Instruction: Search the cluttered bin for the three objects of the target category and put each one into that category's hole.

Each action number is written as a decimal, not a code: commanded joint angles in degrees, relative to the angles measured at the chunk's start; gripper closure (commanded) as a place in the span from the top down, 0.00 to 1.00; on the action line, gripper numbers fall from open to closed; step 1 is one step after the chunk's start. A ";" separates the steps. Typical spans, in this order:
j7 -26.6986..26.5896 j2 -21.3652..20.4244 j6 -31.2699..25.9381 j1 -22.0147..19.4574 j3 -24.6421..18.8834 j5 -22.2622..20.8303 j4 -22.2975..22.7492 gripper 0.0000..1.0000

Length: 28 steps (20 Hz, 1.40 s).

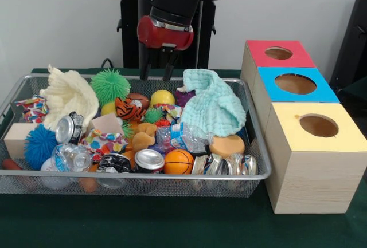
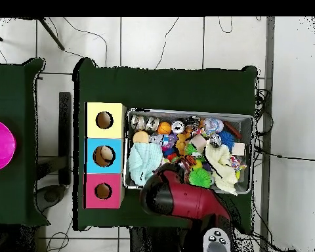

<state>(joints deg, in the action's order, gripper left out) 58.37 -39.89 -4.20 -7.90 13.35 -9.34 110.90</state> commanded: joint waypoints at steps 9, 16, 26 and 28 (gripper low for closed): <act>-11.19 -1.02 -9.17 -9.11 -22.54 -24.72 -5.09 1.00; -8.30 -1.83 -7.68 -13.85 -28.49 -32.08 -2.82 1.00; 1.57 1.87 -5.68 -13.87 -26.67 -34.71 -4.07 1.00; 1.87 3.40 -5.07 -13.50 -26.04 -35.56 -5.37 1.00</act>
<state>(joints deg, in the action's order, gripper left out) 58.36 -40.94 -6.27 -20.46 -9.19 -40.44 109.10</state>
